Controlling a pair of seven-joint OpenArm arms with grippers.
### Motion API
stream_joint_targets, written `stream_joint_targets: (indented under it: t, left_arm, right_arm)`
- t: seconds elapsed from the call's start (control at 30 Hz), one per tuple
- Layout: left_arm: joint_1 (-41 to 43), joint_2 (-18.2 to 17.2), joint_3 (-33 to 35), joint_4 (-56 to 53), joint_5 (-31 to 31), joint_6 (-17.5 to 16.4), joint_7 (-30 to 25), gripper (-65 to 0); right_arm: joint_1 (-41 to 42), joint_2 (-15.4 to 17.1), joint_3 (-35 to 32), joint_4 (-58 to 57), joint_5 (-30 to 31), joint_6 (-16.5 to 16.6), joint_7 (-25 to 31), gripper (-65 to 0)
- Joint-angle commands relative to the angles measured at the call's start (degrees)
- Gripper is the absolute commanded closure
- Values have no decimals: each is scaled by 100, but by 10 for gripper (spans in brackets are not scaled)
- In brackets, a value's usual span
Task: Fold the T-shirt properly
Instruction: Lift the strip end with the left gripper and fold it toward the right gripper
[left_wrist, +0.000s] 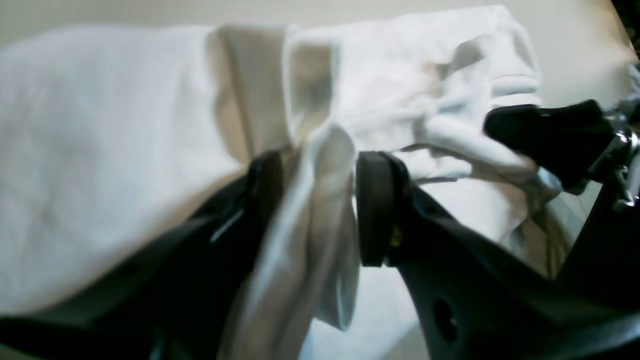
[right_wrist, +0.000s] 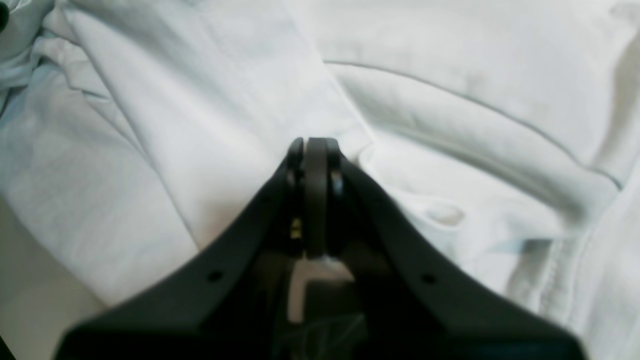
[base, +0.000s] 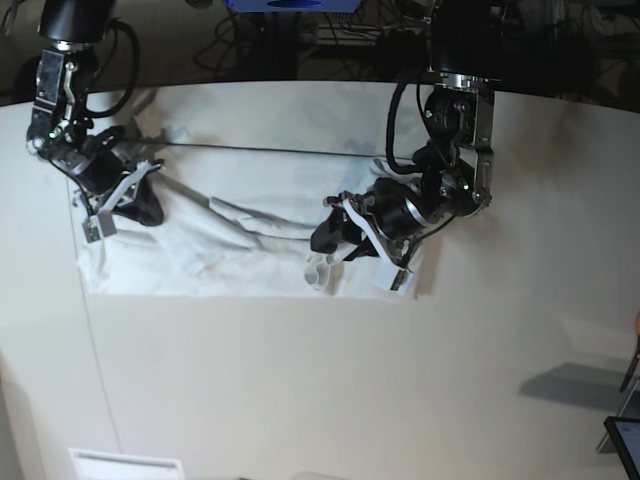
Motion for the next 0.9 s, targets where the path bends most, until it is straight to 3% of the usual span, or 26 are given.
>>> stream_joint_targets:
  t: [0.0,0.17,0.47,0.63,0.77,0.8,0.87]
  left_arm:
    - [-106,5,20,204,-124,-44,-125,-245]
    - [-97,22,46,247,-221,-44,-125,-247]
    - [-264,-57,46,-131,-1575,-61,-125,-247]
    - [-492,-461,196,-113,-2542,-852,24,-244]
    - [-528,-839,257,230,-2181,-852,121,-222]
    - [-457,-954,222,362,-1918,-844,112,-185]
    - [-299,-1015,20,599,-1232,-721,112,-52]
  right_arm:
    - [-24,84,4,-31,-372,-158,-382,-7]
    - [-24,84,4,-31,-372,-158,-382,-7]
    - [-24,84,-4,-31,-372,-158,-382,-9]
    - [-24,84,-4,-31,-372,-158,-382,-9]
    - [-24,84,-4,-31,-372,-158,-382,-9]
    - [-24,84,-4,-31,-372,-158,-382,-9]
    - [-24,84,-4,-31,-372,-158,-382,-9]
